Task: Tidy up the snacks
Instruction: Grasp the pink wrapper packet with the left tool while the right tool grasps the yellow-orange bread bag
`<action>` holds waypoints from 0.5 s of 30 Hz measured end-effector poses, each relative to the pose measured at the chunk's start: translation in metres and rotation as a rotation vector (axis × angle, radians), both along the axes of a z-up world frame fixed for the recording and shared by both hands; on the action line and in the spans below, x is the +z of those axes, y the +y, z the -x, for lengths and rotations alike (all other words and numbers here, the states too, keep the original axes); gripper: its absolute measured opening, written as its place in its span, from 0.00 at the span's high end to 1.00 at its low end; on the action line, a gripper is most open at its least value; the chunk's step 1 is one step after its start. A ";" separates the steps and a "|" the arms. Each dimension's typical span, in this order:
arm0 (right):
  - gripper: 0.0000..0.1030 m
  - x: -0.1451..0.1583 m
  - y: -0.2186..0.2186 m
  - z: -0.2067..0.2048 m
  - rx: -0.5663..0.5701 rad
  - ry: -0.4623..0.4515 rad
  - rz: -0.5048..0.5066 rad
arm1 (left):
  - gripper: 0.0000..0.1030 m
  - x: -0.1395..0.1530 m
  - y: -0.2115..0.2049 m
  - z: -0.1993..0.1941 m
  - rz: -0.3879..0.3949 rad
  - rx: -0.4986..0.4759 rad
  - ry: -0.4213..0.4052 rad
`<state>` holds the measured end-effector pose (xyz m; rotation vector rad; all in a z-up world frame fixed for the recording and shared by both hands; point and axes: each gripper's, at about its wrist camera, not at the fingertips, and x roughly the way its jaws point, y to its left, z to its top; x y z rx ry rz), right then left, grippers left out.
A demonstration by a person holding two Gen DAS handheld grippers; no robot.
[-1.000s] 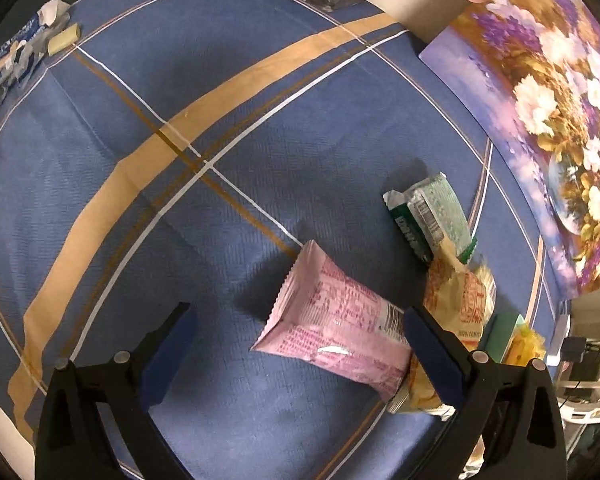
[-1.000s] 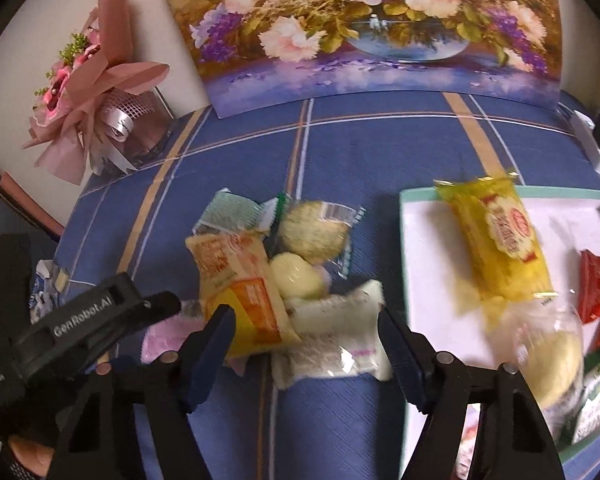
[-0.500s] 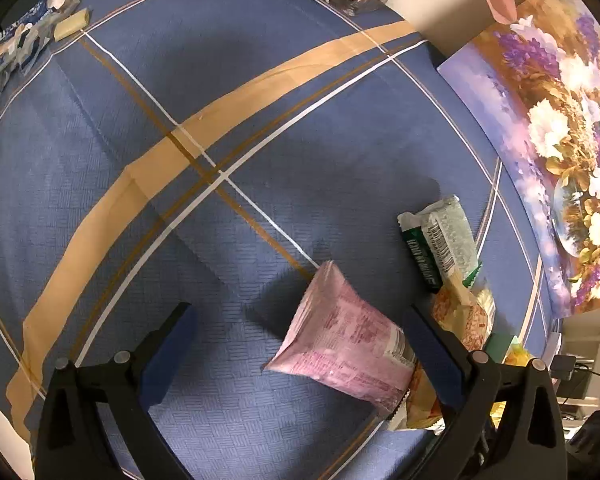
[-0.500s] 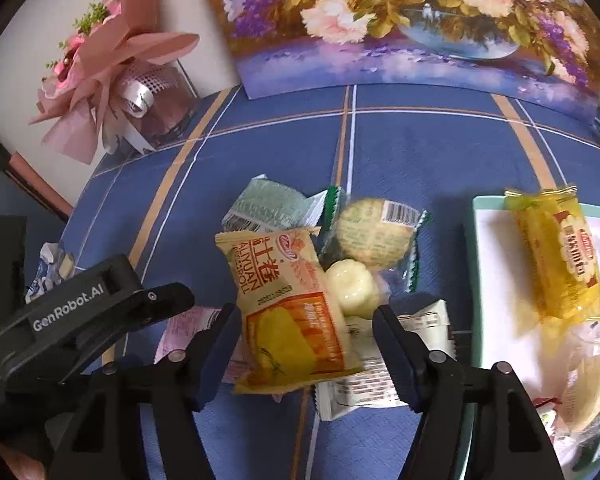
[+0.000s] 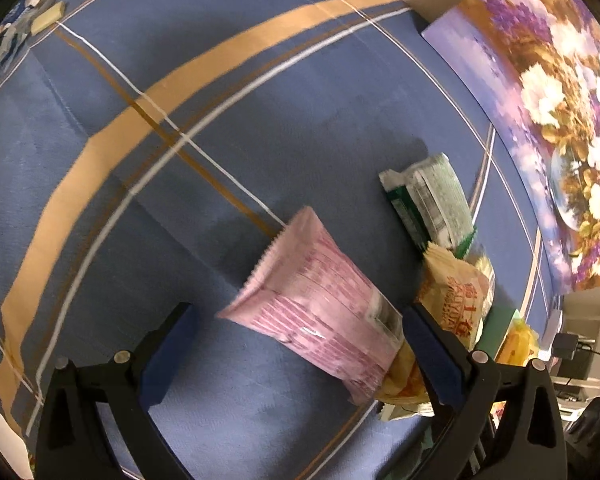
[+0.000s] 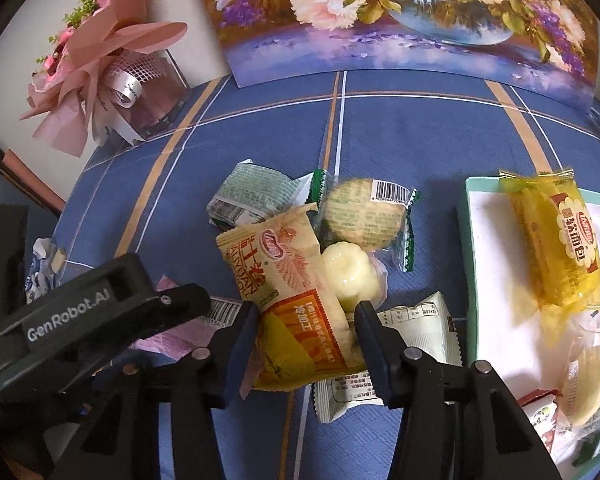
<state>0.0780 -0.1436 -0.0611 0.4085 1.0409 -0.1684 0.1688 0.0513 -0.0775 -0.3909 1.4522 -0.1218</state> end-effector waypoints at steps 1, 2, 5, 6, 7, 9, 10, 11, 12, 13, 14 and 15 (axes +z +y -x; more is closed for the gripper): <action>0.48 0.000 0.000 0.000 0.000 0.001 -0.002 | 0.05 0.000 -0.002 0.001 0.000 -0.002 -0.001; 0.48 0.000 -0.001 0.001 0.001 0.002 -0.003 | 0.06 0.002 -0.005 0.002 -0.002 -0.006 -0.003; 0.48 0.000 0.000 0.001 0.009 0.005 0.005 | 0.24 0.009 -0.012 0.009 0.004 -0.014 -0.015; 0.48 0.000 0.001 0.001 0.010 0.005 0.006 | 0.28 0.010 -0.014 0.010 0.014 -0.016 -0.023; 0.48 0.000 0.001 0.001 0.011 0.004 0.007 | 0.33 0.012 -0.017 0.010 0.028 -0.015 -0.023; 0.48 -0.001 0.002 0.000 0.012 0.004 0.011 | 0.38 0.012 -0.019 0.011 0.045 -0.009 -0.024; 0.48 -0.001 0.002 0.000 0.013 0.005 0.015 | 0.44 0.012 -0.020 0.012 0.048 -0.008 -0.029; 0.48 -0.001 0.003 0.000 0.015 0.007 0.019 | 0.47 0.012 -0.020 0.012 0.053 -0.004 -0.033; 0.48 -0.001 0.004 -0.001 0.016 0.008 0.020 | 0.50 0.013 -0.019 0.012 0.060 0.006 -0.033; 0.48 -0.001 0.004 -0.001 0.017 0.010 0.021 | 0.52 0.014 -0.017 0.012 0.059 0.008 -0.033; 0.48 -0.001 0.004 -0.002 0.016 0.012 0.019 | 0.52 0.015 -0.015 0.012 0.053 0.007 -0.033; 0.48 -0.001 0.004 -0.002 0.016 0.013 0.016 | 0.52 0.016 -0.013 0.012 0.050 0.005 -0.027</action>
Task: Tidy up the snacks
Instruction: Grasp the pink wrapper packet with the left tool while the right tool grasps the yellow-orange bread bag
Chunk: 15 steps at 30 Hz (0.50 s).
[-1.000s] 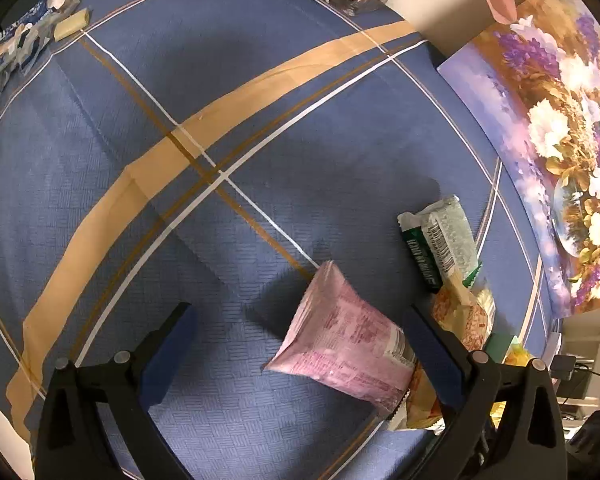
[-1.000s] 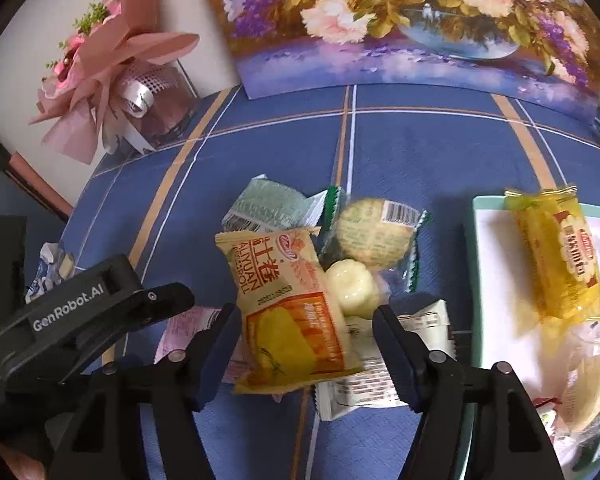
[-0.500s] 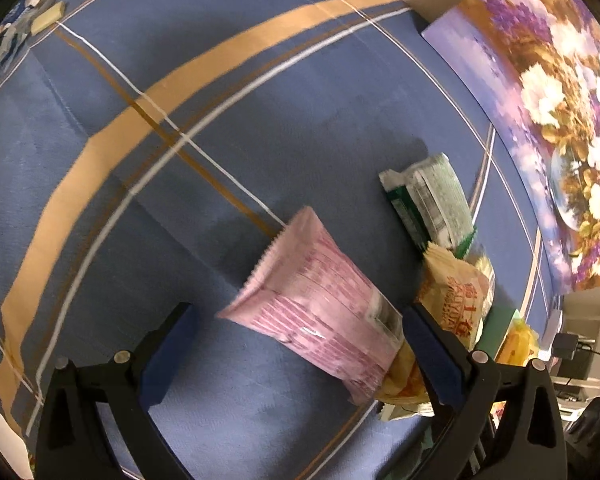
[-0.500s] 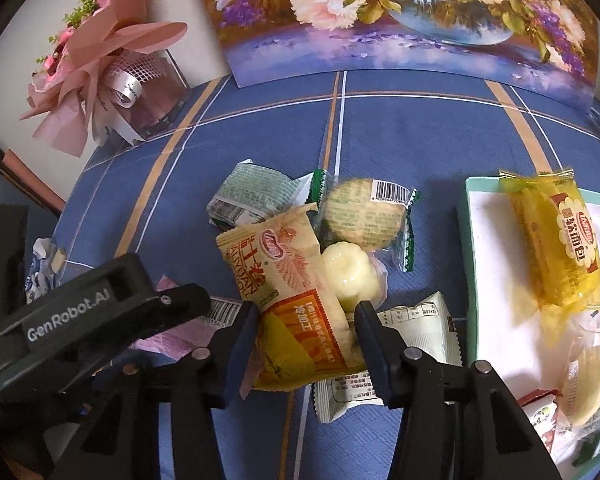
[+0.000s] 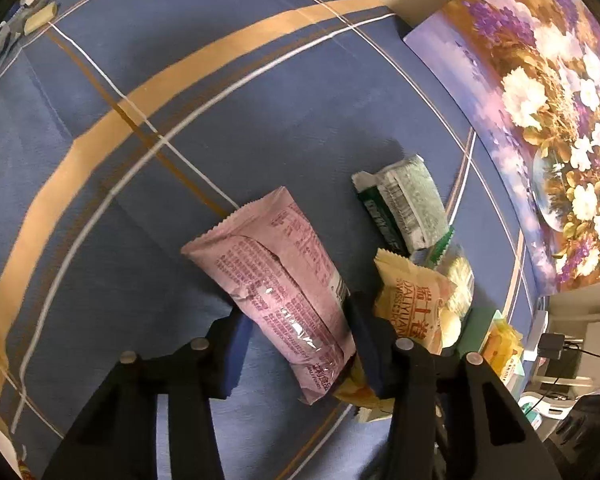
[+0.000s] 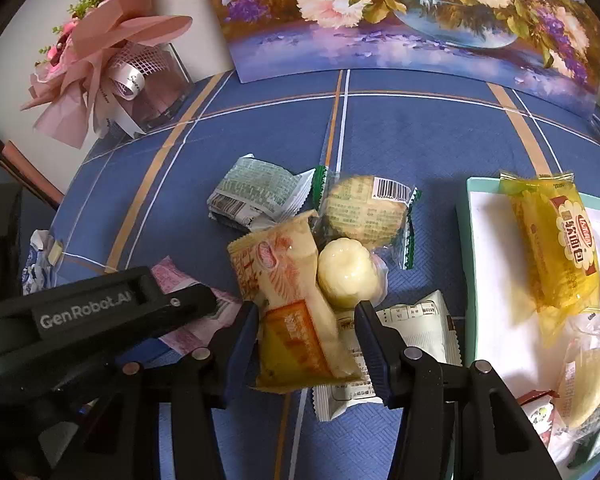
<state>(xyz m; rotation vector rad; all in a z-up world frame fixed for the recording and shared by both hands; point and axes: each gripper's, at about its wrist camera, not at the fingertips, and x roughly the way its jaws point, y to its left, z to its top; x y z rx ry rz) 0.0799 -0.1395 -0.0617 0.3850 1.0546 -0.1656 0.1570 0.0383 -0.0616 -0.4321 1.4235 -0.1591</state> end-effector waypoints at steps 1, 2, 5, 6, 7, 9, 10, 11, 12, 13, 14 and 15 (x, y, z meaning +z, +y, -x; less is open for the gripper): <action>0.48 0.000 0.000 0.000 0.001 0.003 -0.004 | 0.52 -0.001 0.000 0.001 0.001 0.001 0.007; 0.48 0.000 0.000 -0.001 0.001 0.005 -0.007 | 0.52 -0.002 0.003 0.000 0.001 0.001 0.014; 0.48 0.001 0.002 -0.003 0.009 0.009 -0.021 | 0.52 -0.003 0.011 -0.005 -0.013 -0.003 0.025; 0.48 0.002 0.005 -0.003 0.020 0.009 -0.026 | 0.52 -0.002 0.013 -0.005 -0.020 -0.003 0.026; 0.48 0.002 0.007 -0.004 0.027 0.010 -0.024 | 0.52 -0.002 0.017 -0.005 -0.026 -0.003 0.028; 0.48 0.002 0.014 -0.006 0.043 0.013 -0.016 | 0.52 -0.001 0.018 -0.006 -0.035 -0.006 0.029; 0.48 0.001 0.017 -0.007 0.053 0.016 -0.015 | 0.52 0.000 0.020 -0.006 -0.038 -0.005 0.029; 0.48 0.000 0.019 -0.008 0.058 0.019 -0.014 | 0.52 0.000 0.021 -0.006 -0.041 -0.003 0.028; 0.48 -0.002 0.022 -0.009 0.068 0.023 -0.012 | 0.52 0.000 0.025 -0.006 -0.041 -0.002 0.027; 0.48 -0.003 0.024 -0.010 0.073 0.026 -0.011 | 0.52 -0.002 0.027 -0.009 -0.041 -0.003 0.026; 0.48 -0.006 0.026 -0.011 0.077 0.030 -0.007 | 0.51 -0.001 0.024 -0.008 -0.041 -0.005 0.025; 0.48 -0.007 0.027 -0.010 0.078 0.033 -0.004 | 0.51 -0.001 0.022 -0.008 -0.043 -0.007 0.020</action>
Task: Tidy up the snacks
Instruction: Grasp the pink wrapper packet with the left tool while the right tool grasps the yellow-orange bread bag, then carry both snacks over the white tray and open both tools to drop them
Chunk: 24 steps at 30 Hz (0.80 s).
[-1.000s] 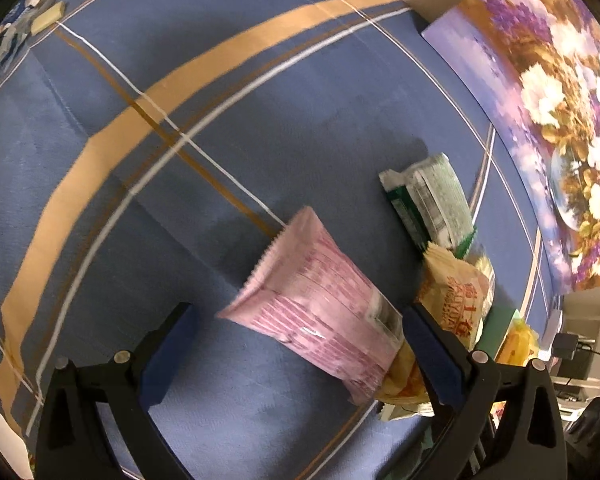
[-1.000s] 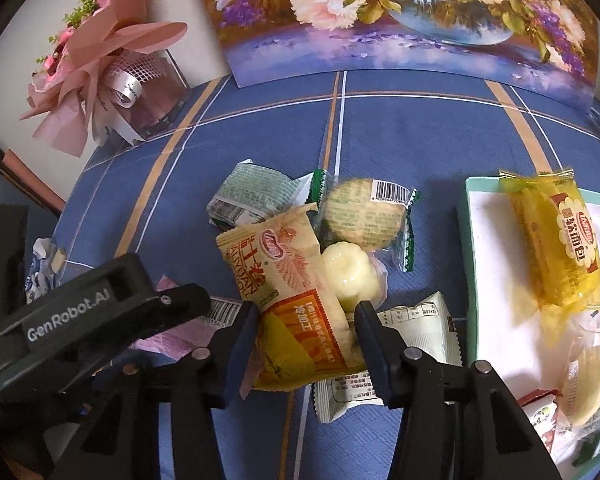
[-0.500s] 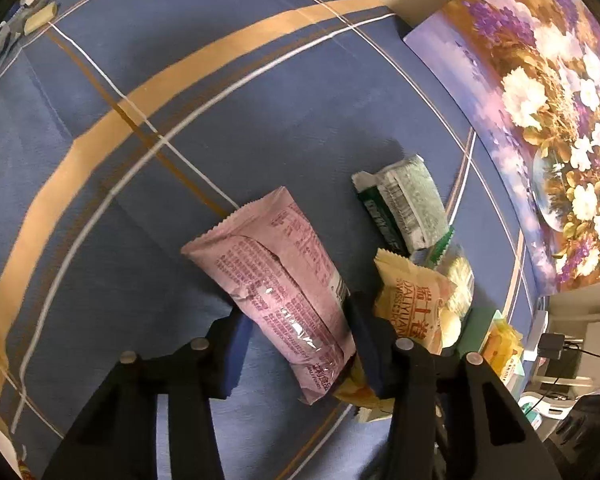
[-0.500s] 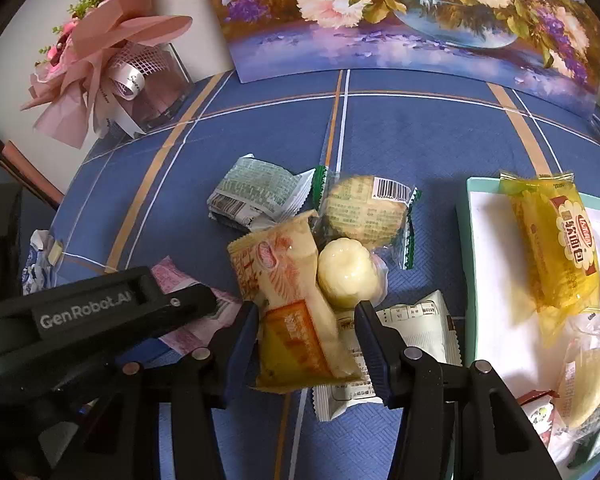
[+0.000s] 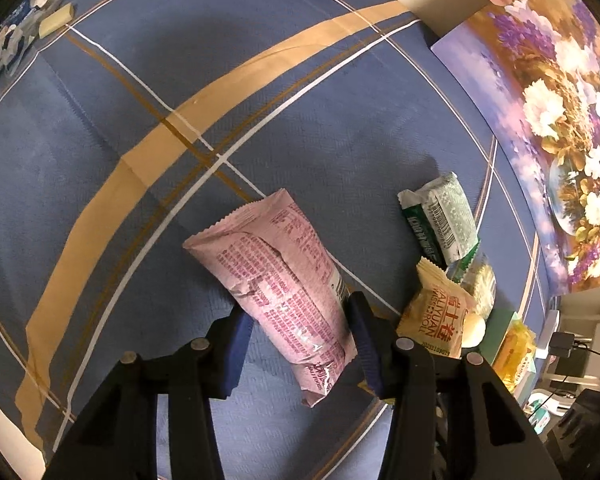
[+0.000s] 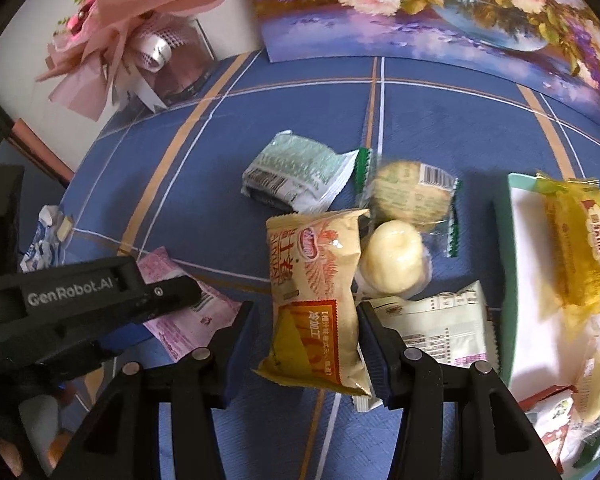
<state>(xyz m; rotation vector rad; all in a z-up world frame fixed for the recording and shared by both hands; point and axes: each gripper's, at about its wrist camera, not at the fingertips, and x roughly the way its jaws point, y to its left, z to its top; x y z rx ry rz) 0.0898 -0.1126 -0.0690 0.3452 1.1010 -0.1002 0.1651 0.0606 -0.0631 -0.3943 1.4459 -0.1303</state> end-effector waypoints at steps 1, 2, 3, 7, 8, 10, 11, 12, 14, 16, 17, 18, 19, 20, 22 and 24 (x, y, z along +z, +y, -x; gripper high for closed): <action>0.48 -0.003 0.001 -0.001 0.000 0.005 0.003 | 0.50 -0.001 -0.004 0.001 -0.003 -0.001 -0.004; 0.48 -0.006 0.002 -0.001 -0.002 0.011 0.005 | 0.50 -0.002 -0.004 0.000 -0.005 -0.003 -0.007; 0.48 -0.008 0.001 -0.003 -0.004 0.016 0.006 | 0.50 -0.002 -0.006 0.000 -0.008 -0.005 -0.010; 0.48 -0.011 0.003 -0.004 -0.006 0.011 0.022 | 0.49 -0.009 -0.004 0.000 -0.012 -0.006 -0.019; 0.48 -0.012 0.004 -0.004 -0.008 0.011 0.027 | 0.49 -0.009 -0.006 -0.001 -0.018 -0.008 -0.023; 0.48 -0.012 0.005 -0.005 -0.004 0.011 0.041 | 0.48 -0.010 -0.010 0.001 -0.034 -0.016 -0.033; 0.48 -0.013 0.006 -0.004 -0.001 0.010 0.051 | 0.48 -0.010 -0.014 0.001 -0.038 -0.017 -0.034; 0.48 -0.013 0.007 -0.005 0.004 0.010 0.062 | 0.48 -0.010 -0.017 0.001 -0.044 -0.020 -0.037; 0.48 -0.014 0.010 -0.006 0.008 0.011 0.080 | 0.48 -0.008 -0.019 0.000 -0.047 -0.022 -0.038; 0.48 -0.014 0.014 -0.006 0.015 0.012 0.104 | 0.50 -0.007 -0.021 0.000 -0.050 -0.026 -0.040; 0.48 -0.014 0.017 -0.006 0.021 0.012 0.123 | 0.50 -0.006 -0.022 0.002 -0.052 -0.028 -0.041; 0.49 -0.014 0.018 -0.007 0.024 0.013 0.134 | 0.50 -0.005 -0.024 0.002 -0.056 -0.031 -0.043; 0.51 -0.014 0.021 -0.007 0.031 0.014 0.158 | 0.51 -0.008 -0.021 0.001 -0.057 -0.033 -0.044; 0.52 -0.014 0.023 -0.007 0.035 0.014 0.169 | 0.51 -0.007 -0.023 0.001 -0.059 -0.034 -0.045; 0.55 -0.013 0.026 -0.008 0.038 0.014 0.184 | 0.52 -0.005 -0.026 0.001 -0.062 -0.036 -0.047; 0.58 -0.012 0.026 -0.008 0.037 0.009 0.179 | 0.53 -0.005 -0.030 0.002 -0.066 -0.035 -0.047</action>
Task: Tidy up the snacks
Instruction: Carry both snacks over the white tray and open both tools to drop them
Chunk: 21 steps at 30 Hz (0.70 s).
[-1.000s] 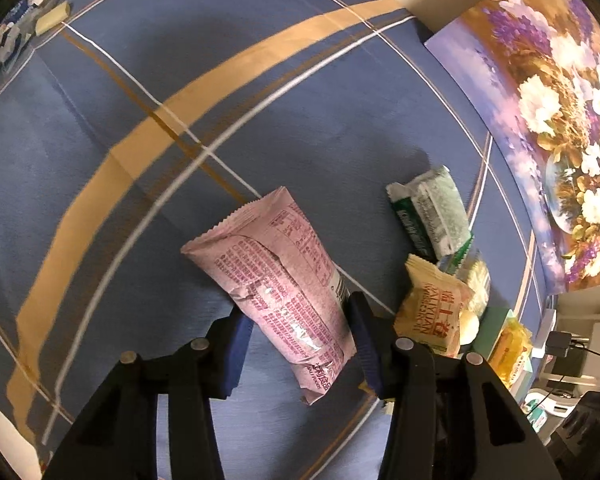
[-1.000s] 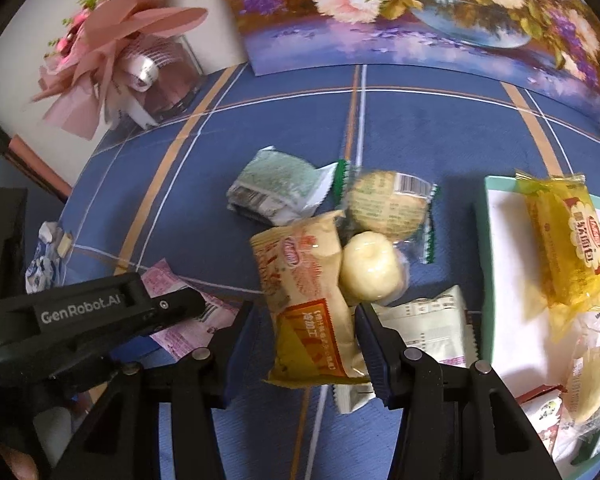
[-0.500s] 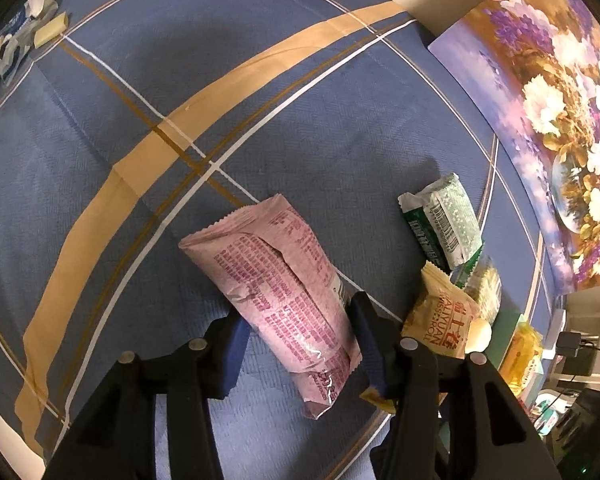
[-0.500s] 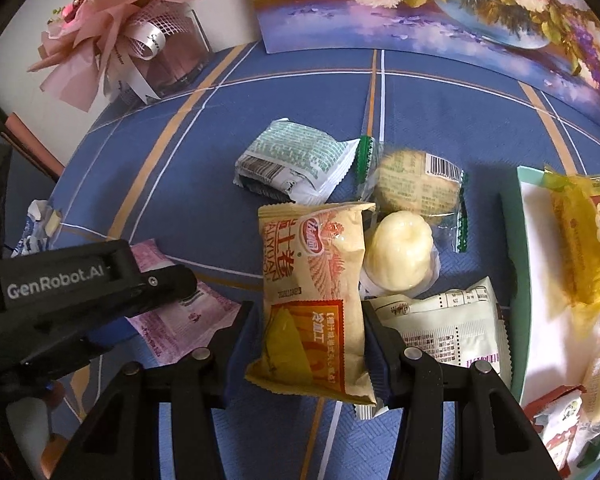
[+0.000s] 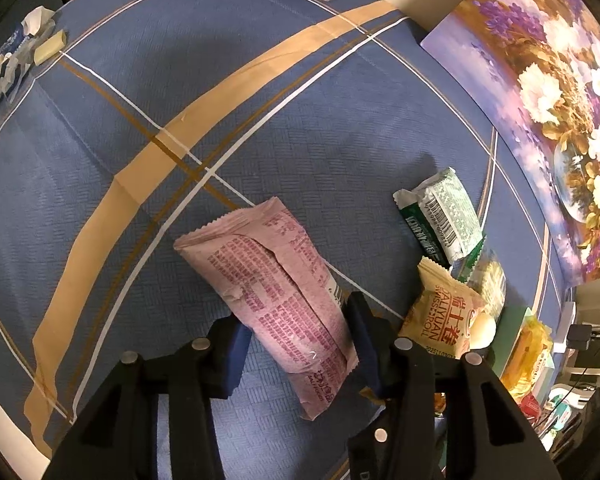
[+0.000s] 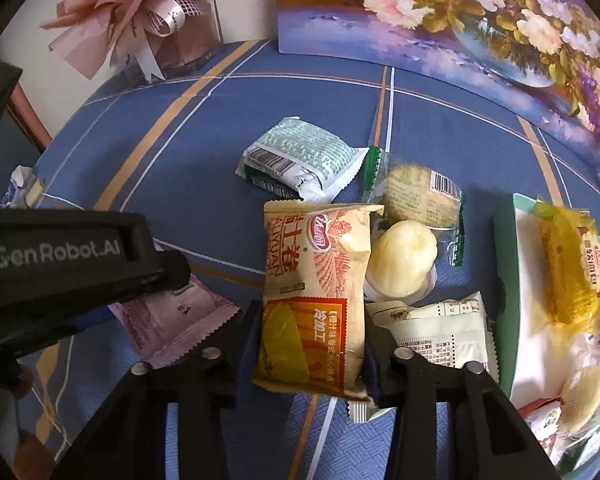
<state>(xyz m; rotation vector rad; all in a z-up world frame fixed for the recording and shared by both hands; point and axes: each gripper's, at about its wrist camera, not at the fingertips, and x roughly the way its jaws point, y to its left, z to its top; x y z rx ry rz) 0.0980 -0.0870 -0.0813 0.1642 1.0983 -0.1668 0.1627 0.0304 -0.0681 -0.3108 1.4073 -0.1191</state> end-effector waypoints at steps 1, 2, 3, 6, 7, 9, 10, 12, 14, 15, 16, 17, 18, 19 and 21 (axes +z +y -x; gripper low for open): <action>0.59 0.001 -0.001 0.001 -0.001 0.000 -0.003 | 0.54 0.000 0.001 -0.001 0.000 0.001 0.000; 0.59 0.002 -0.002 0.002 0.000 0.000 -0.002 | 0.54 0.001 0.000 -0.001 0.000 0.001 0.000; 0.60 0.002 -0.001 0.001 -0.001 0.000 -0.001 | 0.55 0.002 0.000 -0.001 -0.001 0.002 -0.001; 0.60 0.006 -0.004 0.004 -0.003 -0.005 -0.011 | 0.58 0.003 -0.002 -0.001 0.001 0.005 -0.006; 0.60 0.008 -0.004 0.005 -0.003 -0.009 -0.014 | 0.59 0.006 -0.001 0.001 0.003 0.003 -0.010; 0.60 0.014 -0.006 0.008 -0.004 -0.019 -0.021 | 0.61 0.010 -0.001 0.002 0.004 -0.003 -0.019; 0.60 0.017 -0.007 0.011 -0.006 -0.023 -0.025 | 0.62 0.012 -0.002 0.004 0.004 -0.008 -0.024; 0.60 0.023 -0.010 0.018 -0.010 -0.031 -0.031 | 0.63 0.015 -0.006 0.005 0.005 -0.016 -0.029; 0.60 0.026 -0.014 0.024 -0.017 -0.035 -0.039 | 0.64 0.017 -0.007 0.008 0.019 -0.018 -0.027; 0.60 0.027 -0.015 0.025 -0.020 -0.035 -0.043 | 0.64 0.017 -0.007 0.009 0.026 -0.017 -0.025; 0.60 0.029 -0.018 0.029 -0.027 -0.036 -0.052 | 0.64 0.016 -0.007 0.010 0.029 -0.017 -0.025; 0.60 0.030 -0.019 0.029 -0.029 -0.036 -0.056 | 0.64 0.018 -0.007 0.012 0.033 -0.016 -0.027; 0.60 0.031 -0.021 0.031 -0.034 -0.037 -0.062 | 0.64 0.019 -0.007 0.013 0.037 -0.016 -0.030; 0.60 0.033 -0.023 0.033 -0.037 -0.037 -0.063 | 0.64 0.022 -0.006 0.014 0.041 -0.016 -0.034; 0.60 0.036 -0.027 0.038 -0.045 -0.042 -0.066 | 0.64 0.030 -0.006 0.016 0.047 -0.014 -0.047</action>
